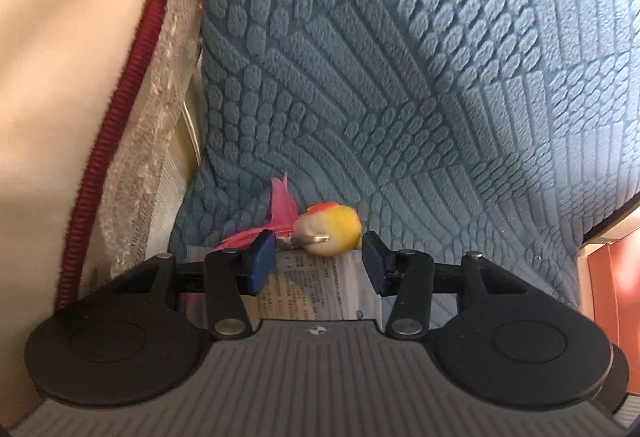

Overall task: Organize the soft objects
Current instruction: 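Grasp the pink feather toy with the left gripper while the right gripper grasps the clear packet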

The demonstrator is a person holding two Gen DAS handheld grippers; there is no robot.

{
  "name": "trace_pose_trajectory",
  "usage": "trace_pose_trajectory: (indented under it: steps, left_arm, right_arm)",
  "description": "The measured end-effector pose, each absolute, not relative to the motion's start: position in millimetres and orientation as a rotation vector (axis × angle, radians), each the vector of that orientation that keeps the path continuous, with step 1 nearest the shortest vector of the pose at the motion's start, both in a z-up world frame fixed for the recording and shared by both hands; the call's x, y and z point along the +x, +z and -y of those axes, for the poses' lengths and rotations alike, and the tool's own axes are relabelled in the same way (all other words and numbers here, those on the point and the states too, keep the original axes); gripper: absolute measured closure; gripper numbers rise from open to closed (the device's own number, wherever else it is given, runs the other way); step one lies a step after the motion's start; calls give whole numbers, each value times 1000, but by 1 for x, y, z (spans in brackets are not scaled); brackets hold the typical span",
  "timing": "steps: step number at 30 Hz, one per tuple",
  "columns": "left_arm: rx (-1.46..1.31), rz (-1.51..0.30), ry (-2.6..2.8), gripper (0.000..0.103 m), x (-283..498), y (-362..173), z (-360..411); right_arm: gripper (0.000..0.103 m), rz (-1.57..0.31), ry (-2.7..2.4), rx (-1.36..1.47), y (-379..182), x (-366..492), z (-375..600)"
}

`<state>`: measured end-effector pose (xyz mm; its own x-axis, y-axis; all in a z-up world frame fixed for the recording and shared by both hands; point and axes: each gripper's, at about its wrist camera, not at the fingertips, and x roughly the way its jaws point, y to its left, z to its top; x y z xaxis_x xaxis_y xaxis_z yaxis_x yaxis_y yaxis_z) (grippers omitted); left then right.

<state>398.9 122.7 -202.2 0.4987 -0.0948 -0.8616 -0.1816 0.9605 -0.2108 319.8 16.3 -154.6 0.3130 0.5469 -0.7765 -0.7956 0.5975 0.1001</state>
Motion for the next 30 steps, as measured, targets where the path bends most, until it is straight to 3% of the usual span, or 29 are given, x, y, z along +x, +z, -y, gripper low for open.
trace_pose_trajectory:
  steps: [4,8,13,30]
  left_arm:
    - [-285,-1031,52,53,399,-202,-125]
    - [-292,-1009,43,53,398,-195,-128]
    - [-334,-976,37,53,393,-184,-134]
    - [-495,-929,-25,53,310,-139,-111]
  right_arm:
    - [69,-880,908,-344,-155,320,-20]
    - [86,-916,909,-334,-153,324,-23]
    - [97,-927,886,-366,-146,320,-23]
    - [98,-923,754,-378,-106,293,10]
